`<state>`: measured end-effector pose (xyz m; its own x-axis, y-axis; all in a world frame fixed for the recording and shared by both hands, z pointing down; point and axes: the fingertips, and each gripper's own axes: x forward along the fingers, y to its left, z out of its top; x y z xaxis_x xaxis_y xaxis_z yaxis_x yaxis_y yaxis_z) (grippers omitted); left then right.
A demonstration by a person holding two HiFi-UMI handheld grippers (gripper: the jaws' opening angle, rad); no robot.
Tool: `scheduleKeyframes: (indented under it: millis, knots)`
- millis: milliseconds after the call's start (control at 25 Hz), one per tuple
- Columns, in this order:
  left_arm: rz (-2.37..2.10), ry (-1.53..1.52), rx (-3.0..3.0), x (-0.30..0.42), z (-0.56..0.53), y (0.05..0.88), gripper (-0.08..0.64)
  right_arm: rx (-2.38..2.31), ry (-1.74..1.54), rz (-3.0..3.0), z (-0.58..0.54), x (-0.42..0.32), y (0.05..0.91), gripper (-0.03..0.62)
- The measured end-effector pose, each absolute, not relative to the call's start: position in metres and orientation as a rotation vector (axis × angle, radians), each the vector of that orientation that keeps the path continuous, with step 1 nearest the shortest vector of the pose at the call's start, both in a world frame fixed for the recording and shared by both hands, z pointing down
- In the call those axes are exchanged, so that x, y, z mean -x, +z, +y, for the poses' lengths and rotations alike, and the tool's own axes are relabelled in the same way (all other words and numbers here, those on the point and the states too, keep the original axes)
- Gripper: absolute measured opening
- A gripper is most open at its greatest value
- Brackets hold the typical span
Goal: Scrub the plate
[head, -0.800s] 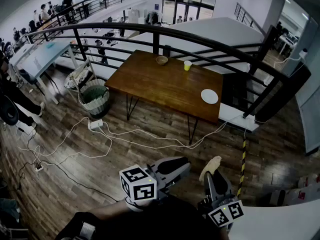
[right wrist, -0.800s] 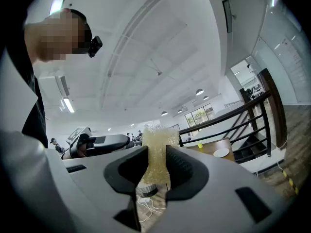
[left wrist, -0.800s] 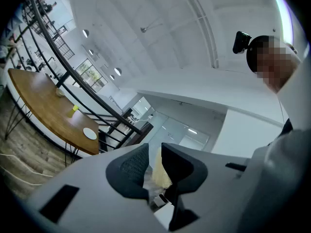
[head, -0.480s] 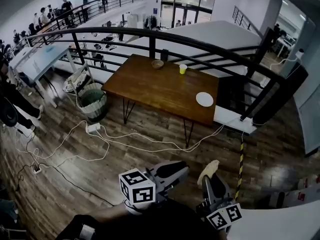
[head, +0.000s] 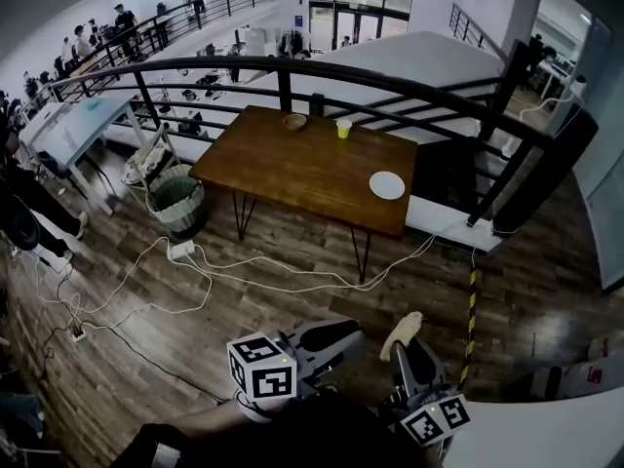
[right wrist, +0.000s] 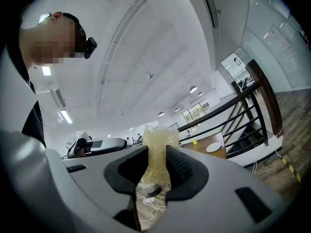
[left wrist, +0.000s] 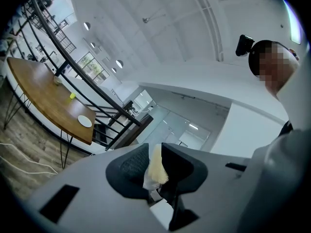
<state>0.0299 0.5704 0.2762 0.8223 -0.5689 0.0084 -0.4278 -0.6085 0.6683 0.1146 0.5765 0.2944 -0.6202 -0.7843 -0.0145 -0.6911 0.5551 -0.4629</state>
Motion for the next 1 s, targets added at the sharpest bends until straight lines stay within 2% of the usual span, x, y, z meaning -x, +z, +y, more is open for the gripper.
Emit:
scheduleKeyframes:
  millis: [480, 760, 1000]
  knots:
    - [-0.722, -0.276, -2.24, -0.04, 0.533, 0.289, 0.091, 1.226, -0.721, 2.552, 0.539, -0.128, 0.31, 0.126]
    - [-0.623, -0.27, -2.249, -0.047, 0.47, 0.29, 0.091, 1.36, -0.726, 2.492, 0.483, -0.139, 0.312, 0.126]
    - [-0.567, -0.267, -2.24, -0.027, 0.396, 0.288, 0.091, 1.442, -0.696, 2.463, 0.411, -0.117, 0.304, 0.126]
